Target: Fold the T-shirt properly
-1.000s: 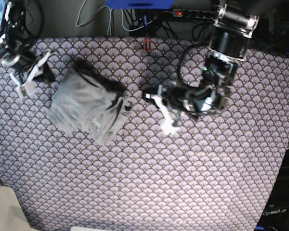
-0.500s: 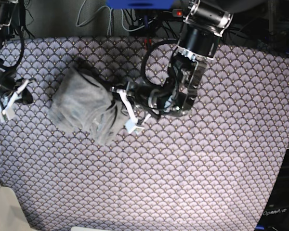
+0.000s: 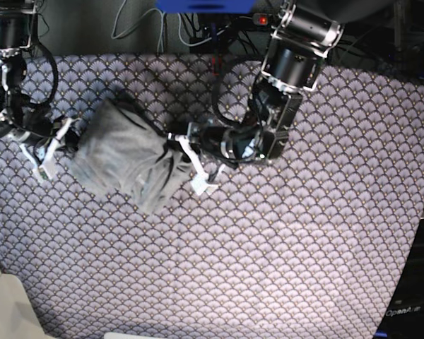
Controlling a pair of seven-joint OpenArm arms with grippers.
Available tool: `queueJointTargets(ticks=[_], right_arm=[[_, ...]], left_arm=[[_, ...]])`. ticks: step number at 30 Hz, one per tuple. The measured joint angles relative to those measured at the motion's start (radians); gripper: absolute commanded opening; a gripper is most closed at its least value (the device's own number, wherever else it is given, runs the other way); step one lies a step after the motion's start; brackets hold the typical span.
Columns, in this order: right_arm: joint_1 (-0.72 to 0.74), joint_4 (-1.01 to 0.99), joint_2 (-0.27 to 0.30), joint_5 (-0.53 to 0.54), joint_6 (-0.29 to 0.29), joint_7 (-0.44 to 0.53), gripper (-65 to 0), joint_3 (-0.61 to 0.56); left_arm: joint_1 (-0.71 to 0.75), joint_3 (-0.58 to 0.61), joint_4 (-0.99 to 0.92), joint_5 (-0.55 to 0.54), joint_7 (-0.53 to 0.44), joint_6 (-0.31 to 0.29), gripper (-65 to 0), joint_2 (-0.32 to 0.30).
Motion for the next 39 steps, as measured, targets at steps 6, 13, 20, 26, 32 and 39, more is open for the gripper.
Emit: queueJointTargets(ticks=[6, 13, 20, 26, 32, 39], right_arm=[[-0.052, 0.053, -0.03, -0.008, 0.0, -0.013, -64.7, -0.024], [-0.173, 0.258, -0.074, -0.008, -0.002, -0.019, -64.7, -0.021], [-0.222, 0.302, -0.136, -0.008, -0.002, -0.018, -64.4, -0.022], [-0.23, 0.305, -0.145, -0.007, -0.003, -0.018, -64.4, -0.054], [-0.279, 0.306, -0.145, -0.005, -0.002, -0.013, -64.7, -0.053], [-0.291, 0.35, -0.135, -0.033, -0.003, -0.021, -64.7, 0.079]], left_arm=[[-0.059, -0.001, -0.006, 0.031, -0.008, 0.016, -65.0, -0.001], [-0.102, -0.003, -0.006, 0.032, -0.089, 0.018, -65.0, 0.006], [-0.105, -0.003, -0.006, 0.031, -0.108, 0.023, -65.0, 0.008], [-0.105, -0.104, -0.002, 0.009, -0.079, 0.016, -65.0, -0.01], [-0.096, -0.2, 0.048, -0.127, -0.012, 0.023, -65.0, -0.132], [-0.017, -0.204, 0.185, -0.364, -0.019, 0.018, -65.0, -0.322]])
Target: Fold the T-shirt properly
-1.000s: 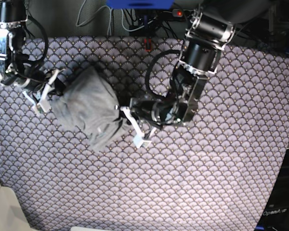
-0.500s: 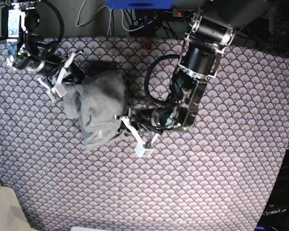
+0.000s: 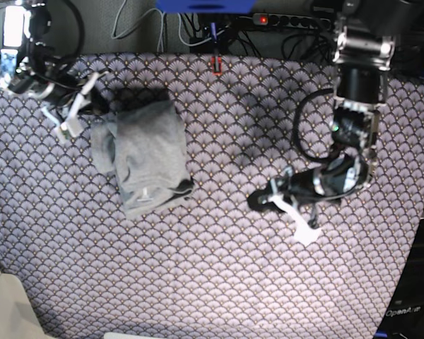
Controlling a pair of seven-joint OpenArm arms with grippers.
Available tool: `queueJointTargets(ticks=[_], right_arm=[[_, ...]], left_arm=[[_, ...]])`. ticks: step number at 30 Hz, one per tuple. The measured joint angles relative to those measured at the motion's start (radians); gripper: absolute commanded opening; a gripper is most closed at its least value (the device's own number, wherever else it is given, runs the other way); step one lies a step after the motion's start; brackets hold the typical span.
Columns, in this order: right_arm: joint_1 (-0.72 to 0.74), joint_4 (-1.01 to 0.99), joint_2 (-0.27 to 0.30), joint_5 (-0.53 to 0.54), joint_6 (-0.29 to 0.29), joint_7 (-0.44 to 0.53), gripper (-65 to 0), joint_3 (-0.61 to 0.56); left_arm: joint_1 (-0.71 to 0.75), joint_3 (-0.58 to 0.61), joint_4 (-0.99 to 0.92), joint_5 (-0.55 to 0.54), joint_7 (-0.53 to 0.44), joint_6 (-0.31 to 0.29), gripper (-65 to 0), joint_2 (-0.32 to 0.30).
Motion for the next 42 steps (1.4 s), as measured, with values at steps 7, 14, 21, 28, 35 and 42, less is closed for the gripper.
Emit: queueJointTargets(ticks=[7, 14, 21, 28, 35, 42], right_arm=[[-0.016, 0.244, -0.009, -0.018, 0.004, -0.043, -64.4, 0.022], [0.095, 0.235, -0.049, -0.032, 0.003, -0.184, -64.4, 0.018], [0.248, 0.237, -0.064, 0.002, 0.003, -0.332, -64.4, -0.044], [0.284, 0.235, -0.105, -0.008, 0.003, -0.351, -64.4, -0.064], [0.281, 0.155, -0.124, -0.004, 0.004, -0.249, -64.4, -0.164], [0.284, -0.028, -0.064, -0.007, 0.003, -0.121, -64.4, -0.178]], left_arm=[[0.086, 0.003, 0.079, -0.037, -0.001, 0.0, -65.0, -0.045], [0.125, 0.007, 0.083, -0.034, 0.001, 0.003, -65.0, -0.035], [0.129, 0.007, 0.084, -0.035, -0.002, 0.0, -65.0, -0.035], [0.129, 0.007, 0.084, -0.034, -0.003, 0.0, -65.0, -0.036], [0.131, 0.005, 0.084, -0.031, -0.003, 0.0, -65.0, -0.035], [0.131, 0.004, 0.084, -0.031, -0.003, 0.0, -65.0, -0.036]])
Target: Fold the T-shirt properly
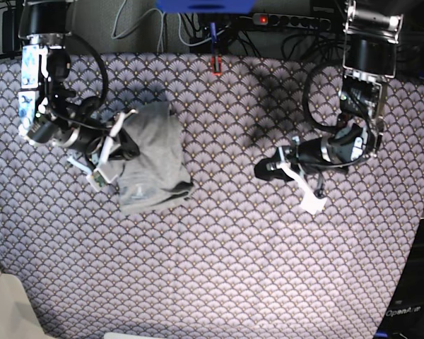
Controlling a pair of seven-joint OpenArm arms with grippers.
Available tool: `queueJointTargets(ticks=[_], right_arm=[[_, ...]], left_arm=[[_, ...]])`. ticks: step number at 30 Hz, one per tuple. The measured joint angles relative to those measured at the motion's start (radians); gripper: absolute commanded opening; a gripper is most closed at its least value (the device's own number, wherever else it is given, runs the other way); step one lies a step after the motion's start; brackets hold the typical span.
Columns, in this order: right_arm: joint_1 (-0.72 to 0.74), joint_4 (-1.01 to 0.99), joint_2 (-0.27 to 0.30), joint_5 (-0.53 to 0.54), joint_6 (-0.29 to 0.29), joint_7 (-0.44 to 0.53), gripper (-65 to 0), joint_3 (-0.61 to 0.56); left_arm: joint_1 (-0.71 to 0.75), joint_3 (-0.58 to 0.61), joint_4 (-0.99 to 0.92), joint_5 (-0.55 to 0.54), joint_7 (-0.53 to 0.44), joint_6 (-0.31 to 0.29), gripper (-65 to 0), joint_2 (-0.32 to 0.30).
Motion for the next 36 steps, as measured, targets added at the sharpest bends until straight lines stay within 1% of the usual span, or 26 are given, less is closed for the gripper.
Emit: queueJointTargets(ticks=[2, 4, 7, 14, 19, 21, 23, 24, 26, 30, 36], right_arm=[[0.002, -0.04, 0.019, 0.017, 0.0, 0.039, -64.4, -0.001], [0.002, -0.074, 0.029, 0.008, 0.0, 0.06, -64.4, 0.0], [0.003, -0.114, 0.029, 0.018, 0.0, 0.097, -64.4, -0.006], [0.011, -0.232, 0.034, 0.024, -0.003, 0.234, -64.4, -0.09], [0.019, -0.287, 0.034, 0.045, -0.002, 0.284, -64.4, -0.094], [0.032, -0.315, 0.034, 0.054, 0.001, 0.286, -64.4, -0.094], [0.035, -0.341, 0.034, 0.06, 0.006, 0.315, -64.4, -0.095], [0.035, -0.349, 0.036, 0.06, 0.006, 0.334, -64.4, -0.096], [0.033, -0.361, 0.037, 0.027, 0.014, 0.37, -64.4, -0.096], [0.035, -0.368, 0.023, -0.028, 0.016, 0.388, -64.4, -0.094], [0.035, -0.368, 0.02, -0.031, 0.016, 0.393, -64.4, -0.092]], left_arm=[[0.0, 0.0, 0.0, 0.0, 0.0, 0.0, -65.0, 0.001], [0.0, 0.0, 0.0, 0.001, 0.0, 0.0, -65.0, 0.0], [0.0, 0.0, 0.0, 0.0, 0.0, 0.0, -65.0, 0.0], [0.0, 0.0, 0.0, -0.002, 0.0, 0.0, -65.0, 0.0], [0.0, 0.0, -0.003, -0.002, 0.0, 0.0, -65.0, -0.001], [0.007, 0.0, -0.001, -0.004, -0.003, 0.0, -65.0, -0.002], [0.018, 0.0, -0.002, 0.001, 0.0, 0.001, -65.0, -0.003], [0.018, 0.0, -0.002, 0.001, 0.0, 0.001, -65.0, -0.003], [0.019, 0.0, -0.001, -0.006, 0.0, 0.0, -65.0, -0.003], [0.02, 0.0, -0.001, 0.0, 0.0, 0.0, -65.0, -0.002], [0.029, 0.0, -0.001, -0.003, 0.0, 0.0, -65.0, -0.003]])
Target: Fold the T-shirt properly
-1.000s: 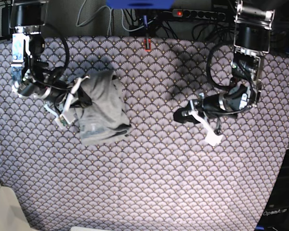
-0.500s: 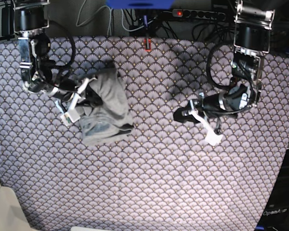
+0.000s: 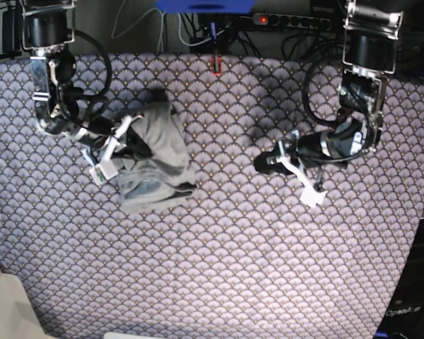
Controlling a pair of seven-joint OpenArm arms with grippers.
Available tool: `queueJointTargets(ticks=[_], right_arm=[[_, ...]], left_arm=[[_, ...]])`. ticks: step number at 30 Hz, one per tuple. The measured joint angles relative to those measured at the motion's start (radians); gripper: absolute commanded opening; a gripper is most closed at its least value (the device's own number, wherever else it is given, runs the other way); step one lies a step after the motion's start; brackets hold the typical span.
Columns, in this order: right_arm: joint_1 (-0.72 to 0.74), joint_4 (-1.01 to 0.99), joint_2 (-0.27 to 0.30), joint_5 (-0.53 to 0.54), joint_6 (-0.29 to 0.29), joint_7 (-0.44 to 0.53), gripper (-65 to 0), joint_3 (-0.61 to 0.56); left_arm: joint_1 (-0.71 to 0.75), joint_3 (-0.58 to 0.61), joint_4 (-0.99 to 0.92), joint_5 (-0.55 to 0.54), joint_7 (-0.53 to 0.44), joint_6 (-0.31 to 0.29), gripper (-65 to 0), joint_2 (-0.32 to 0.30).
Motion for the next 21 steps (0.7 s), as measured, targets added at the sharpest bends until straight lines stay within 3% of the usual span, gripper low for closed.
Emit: queueJointTargets(ticks=[10, 17, 21], right_arm=[[-0.003, -0.016, 0.002, 0.002, 0.003, 0.034, -64.7, 0.004], [-0.101, 0.279, 0.036, -0.09, -0.009, -0.092, -64.6, 0.037], [-0.097, 0.433, 0.045, -0.095, -0.013, -0.223, -64.6, 0.104]], left_arm=[[0.013, 0.0, 0.0, 0.0, 0.0, 0.0, -65.0, 0.0], [0.016, 0.001, 0.026, 0.004, 0.003, 0.001, -65.0, 0.001], [0.013, 0.0, 0.065, -0.002, 0.004, 0.0, -65.0, 0.002]])
